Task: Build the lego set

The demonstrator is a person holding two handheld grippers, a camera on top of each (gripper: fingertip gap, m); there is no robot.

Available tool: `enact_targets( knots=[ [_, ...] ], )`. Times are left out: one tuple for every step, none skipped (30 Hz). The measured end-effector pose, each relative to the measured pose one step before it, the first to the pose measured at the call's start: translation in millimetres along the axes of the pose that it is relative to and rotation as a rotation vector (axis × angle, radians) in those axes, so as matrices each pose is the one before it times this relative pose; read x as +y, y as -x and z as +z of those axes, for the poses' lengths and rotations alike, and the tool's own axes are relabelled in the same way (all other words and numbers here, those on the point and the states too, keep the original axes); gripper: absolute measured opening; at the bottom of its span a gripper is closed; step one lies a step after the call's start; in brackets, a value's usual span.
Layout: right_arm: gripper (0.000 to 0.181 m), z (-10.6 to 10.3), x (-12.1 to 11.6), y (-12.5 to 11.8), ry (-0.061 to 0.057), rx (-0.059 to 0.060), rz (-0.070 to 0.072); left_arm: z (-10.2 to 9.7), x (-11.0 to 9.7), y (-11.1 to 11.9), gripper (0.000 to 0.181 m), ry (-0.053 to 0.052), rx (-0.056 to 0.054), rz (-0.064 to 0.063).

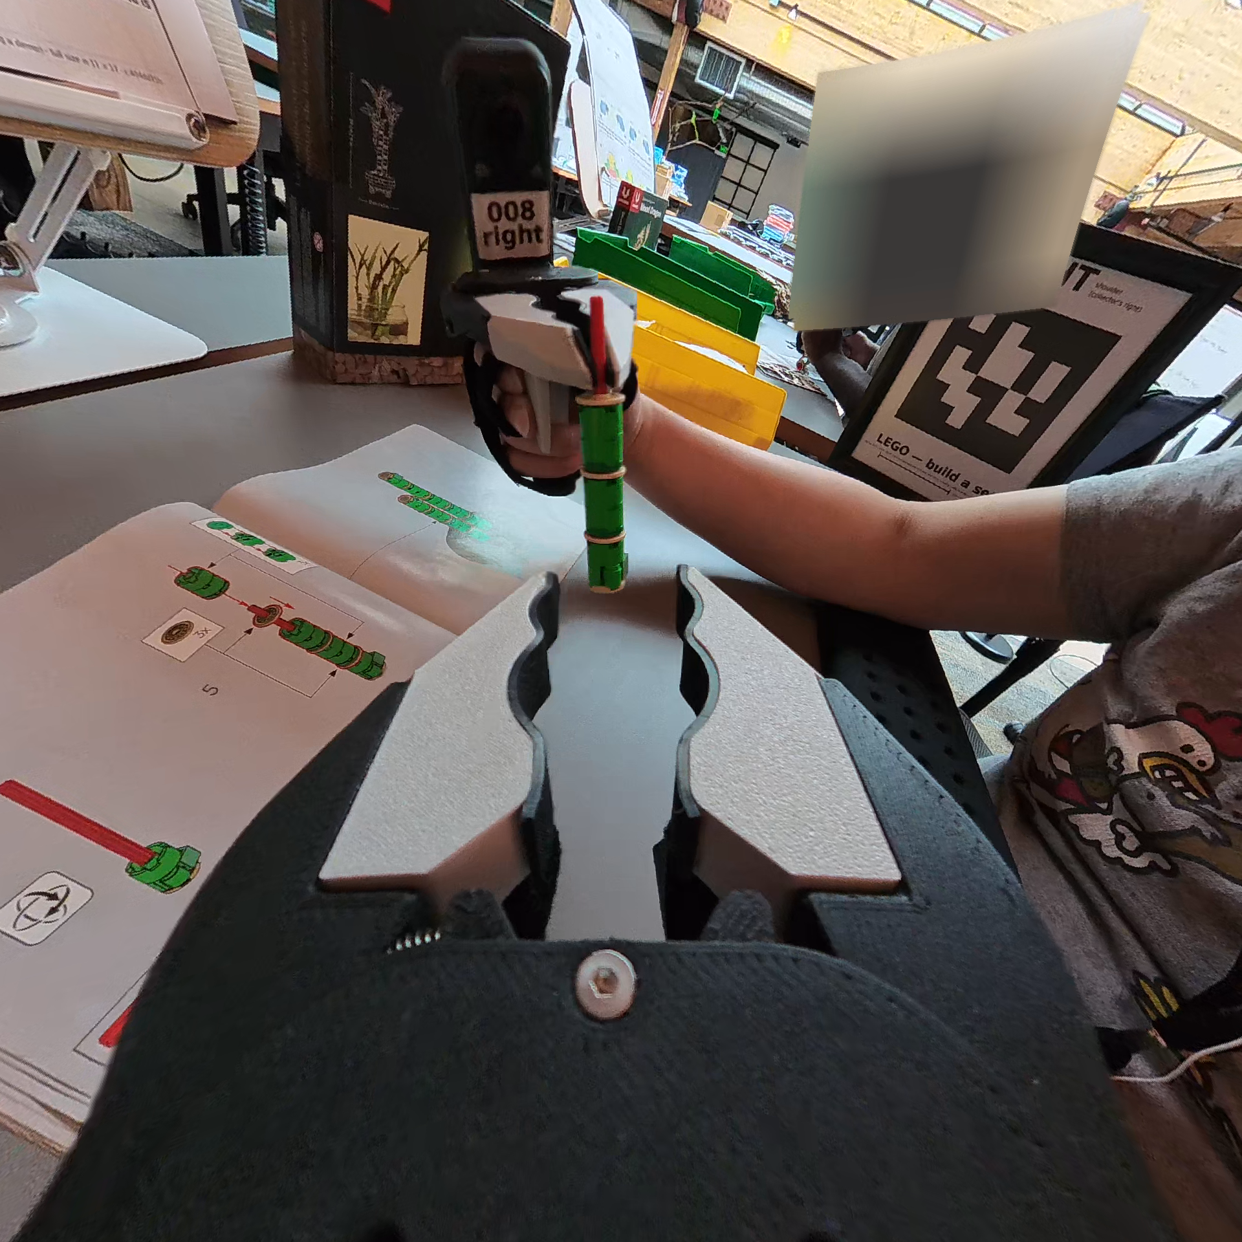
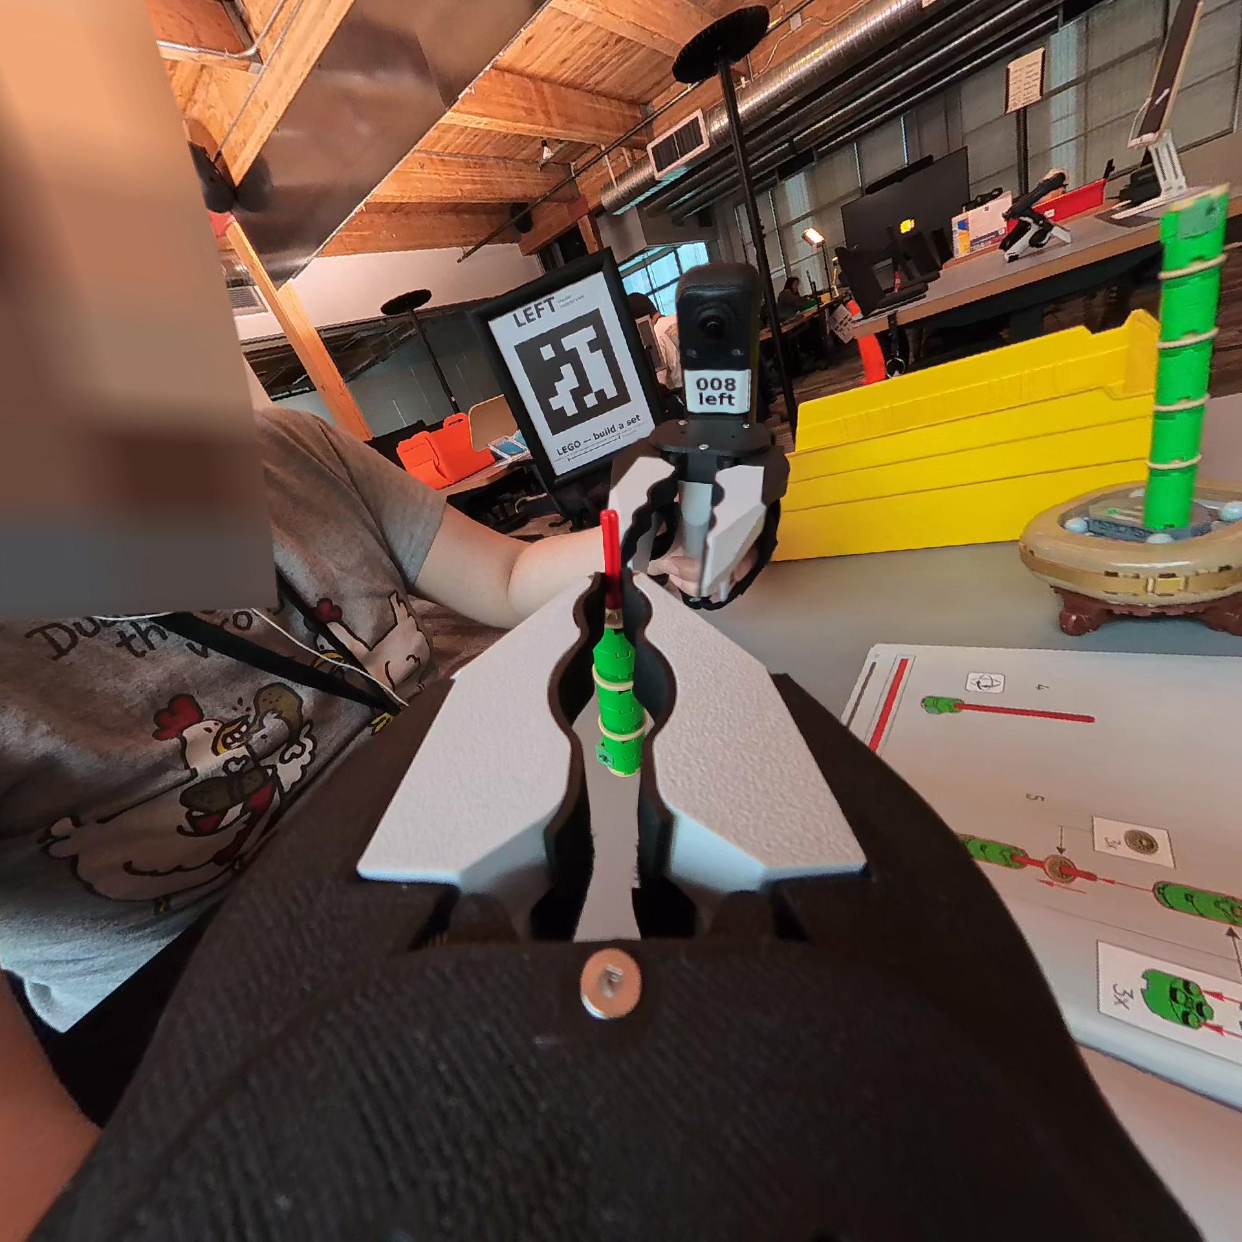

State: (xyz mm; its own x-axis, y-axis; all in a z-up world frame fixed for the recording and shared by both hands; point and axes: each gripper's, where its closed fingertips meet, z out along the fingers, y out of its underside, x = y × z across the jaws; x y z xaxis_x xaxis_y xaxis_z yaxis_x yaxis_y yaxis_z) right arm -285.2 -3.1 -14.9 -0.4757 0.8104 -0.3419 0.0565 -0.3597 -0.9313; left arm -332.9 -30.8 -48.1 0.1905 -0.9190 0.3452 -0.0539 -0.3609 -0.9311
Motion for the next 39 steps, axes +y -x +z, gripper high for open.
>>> enact_targets(
  knots=[
    [0.002, 3.24, -0.90, 0.49, 0.0060, 0.0034, -0.0079, -0.15, -1.26, 2.92, 0.039, -0.0079, -0.0214, 0.0027],
    [0.002, 3.78, -0.91, -0.29, 0.0061, 0.0068, -0.0057, -0.46, -1.71, 2.22, 0.044, -0.0108, -0.0196, 0.0089],
    [0.002, 4.38, -0.94, -2.23, 0.0067, 0.0169, 0.0015, -0.79, -2.07, 0.92, 0.046, -0.0109, -0.0120, 0.0121],
    [0.003, 4.94, -0.95, -3.45, 0.0070, 0.0245, 0.0061, -0.87, -2.27, 0.00, 0.048, -0.0117, -0.0066, 0.0108],
    [0.003, 6.05, -1.83, -2.10, 0.0019, 0.0169, 0.0027, -1.05, -2.74, -0.94, 0.049, -0.0132, -0.0004, 0.0081],
    [0.002, 6.86, -2.03, 0.12, -0.0002, 0.0050, -0.0009, -0.78, -2.80, -2.36, 0.049, -0.0141, 0.0083, 0.0055],
    [0.002, 7.45, -1.17, 0.66, 0.0037, 0.0029, -0.0034, -0.61, -2.77, -3.25, 0.049, -0.0135, 0.0152, 0.0013],
    [0.002, 7.43, -0.72, 2.27, 0.0053, -0.0057, -0.0075, -0.24, -2.67, -4.06, 0.049, -0.0131, 0.0215, -0.0025],
    [0.003, 7.10, -0.50, 3.13, 0.0045, -0.0108, -0.0087, 0.13, -2.49, -4.90, 0.049, -0.0136, 0.0270, -0.0050],
    [0.003, 6.49, -0.42, 2.87, 0.0035, -0.0099, -0.0044, 0.37, -2.02, -5.08, 0.048, -0.0114, 0.0298, -0.0076],
    [0.003, 5.67, -0.49, 2.44, 0.0033, -0.0081, -0.0037, 0.70, -1.13, -4.58, 0.045, -0.0067, 0.0275, -0.0090],
    [0.002, 4.84, -0.63, 3.42, 0.0025, -0.0132, -0.0060, 1.02, -0.36, -3.81, 0.042, -0.0027, 0.0221, -0.0056],
    [0.003, 3.75, -1.14, 3.67, -0.0013, -0.0149, -0.0069, 1.33, 0.36, -3.20, 0.040, 0.0007, 0.0162, 0.0000],
    [0.003, 2.71, -1.47, 2.22, -0.0049, -0.0076, -0.0063, 1.49, 0.93, -2.61, 0.038, 0.0044, 0.0123, 0.0021],
    [0.003, 1.48, -1.18, 0.98, -0.0043, -0.0014, -0.0062, 1.44, 1.03, -2.08, 0.037, 0.0054, 0.0089, 0.0010],
    [0.003, 0.65, -0.66, 0.98, -0.0037, -0.0021, -0.0066, 1.23, 1.03, -1.64, 0.034, 0.0058, 0.0062, 0.0004],
    [0.002, 0.02, -0.58, 1.11, -0.0041, -0.0046, -0.0042, 0.90, 0.84, -1.30, 0.030, 0.0051, 0.0053, 0.0003],
    [0.002, -0.32, -0.70, 0.79, -0.0065, -0.0049, -0.0021, 0.54, 0.43, -0.47, 0.027, 0.0019, 0.0003, -0.0002],
    [0.002, -0.44, -0.63, 0.04, -0.0064, -0.0012, 0.0007, 0.11, 0.01, 0.92, 0.024, -0.0002, -0.0077, -0.0009],
    [0.002, -0.23, -0.36, 0.03, -0.0055, -0.0029, 0.0020, -0.12, -0.19, 1.10, 0.021, -0.0011, -0.0070, 0.0002],
    [0.002, 0.08, -0.28, 0.41, -0.0055, -0.0051, 0.0010, -0.40, -0.18, 0.89, 0.017, -0.0011, -0.0044, -0.0011],
    [0.002, 0.17, -0.41, -0.39, -0.0059, 0.0005, -0.0010, -0.40, -0.32, 0.86, 0.016, -0.0008, -0.0034, -0.0031],
    [0.002, 0.04, -0.45, -1.24, -0.0060, 0.0058, -0.0020, -0.22, -0.25, 1.00, 0.015, -0.0006, -0.0054, -0.0035],
    [0.010, -0.17, -0.60, -1.44, -0.0064, 0.0065, -0.0006, -0.43, -0.31, 1.16, 0.015, 0.0002, -0.0090, 0.0026],
    [0.018, -0.75, -2.09, -3.75, -0.0145, 0.0231, -0.0075, -0.73, -0.70, 1.93, 0.015, 0.0000, -0.0178, 0.0126],
    [0.025, -2.24, -5.53, -7.48, -0.0333, 0.0521, -0.0183, -1.38, -1.11, 3.10, 0.015, -0.0025, -0.0269, 0.0200],
    [0.033, -4.67, -6.90, -6.80, -0.0408, 0.0504, -0.0209, -2.06, -1.26, 2.14, 0.015, -0.0032, -0.0195, 0.0190],
    [0.041, -7.72, -6.21, -6.07, -0.0399, 0.0439, -0.0168, -2.81, -1.79, 1.96, 0.015, -0.0037, -0.0150, 0.0138],
    [0.048, -9.35, -3.17, -7.94, -0.0239, 0.0542, -0.0113, -3.93, -2.71, 3.40, 0.015, -0.0091, -0.0205, 0.0103],
    [0.047, -8.45, 2.33, -10.24, 0.0051, 0.0678, -0.0111, -5.11, -3.92, 4.71, 0.015, -0.0170, -0.0257, 0.0078],
    [0.046, -4.94, 9.91, -8.47, 0.0425, 0.0557, -0.0160, -5.87, -4.36, 5.77, 0.015, -0.0194, -0.0286, 0.0037],
    [0.045, -0.46, 16.74, -5.77, 0.0765, 0.0419, -0.0144, -6.20, -4.88, 5.84, 0.015, -0.0207, -0.0263, 0.0006],
    [0.045, 4.19, 20.33, -1.90, 0.0936, 0.0210, -0.0128, -6.12, -5.34, 4.29, 0.016, -0.0239, -0.0144, -0.0037],
    [0.046, 7.80, 20.38, 1.56, 0.0939, 0.0061, -0.0155, -5.77, -5.43, 3.93, 0.015, -0.0246, -0.0107, -0.0091],
    [0.045, 10.05, 18.60, 2.85, 0.0892, 0.0009, -0.0228, -5.41, -5.42, 4.04, 0.015, -0.0247, -0.0135, -0.0088],
    [0.043, 10.32, 16.61, 2.92, 0.0889, 0.0011, -0.0271, -4.87, -5.15, 3.30, 0.015, -0.0252, -0.0112, -0.0061],
    [0.041, 9.49, 13.18, 2.90, 0.0752, -0.0013, -0.0243, -4.08, -4.62, 2.23, 0.015, -0.0215, -0.0066, -0.0053],
    [0.041, 8.22, 9.34, 2.90, 0.0527, -0.0053, -0.0152, -3.24, -3.48, 1.85, 0.015, -0.0159, -0.0057, -0.0040],
    [0.040, 6.47, 6.87, 2.36, 0.0374, -0.0069, -0.0067, -2.36, -2.41, 1.69, 0.015, -0.0114, -0.0061, -0.0023]
  ],
)
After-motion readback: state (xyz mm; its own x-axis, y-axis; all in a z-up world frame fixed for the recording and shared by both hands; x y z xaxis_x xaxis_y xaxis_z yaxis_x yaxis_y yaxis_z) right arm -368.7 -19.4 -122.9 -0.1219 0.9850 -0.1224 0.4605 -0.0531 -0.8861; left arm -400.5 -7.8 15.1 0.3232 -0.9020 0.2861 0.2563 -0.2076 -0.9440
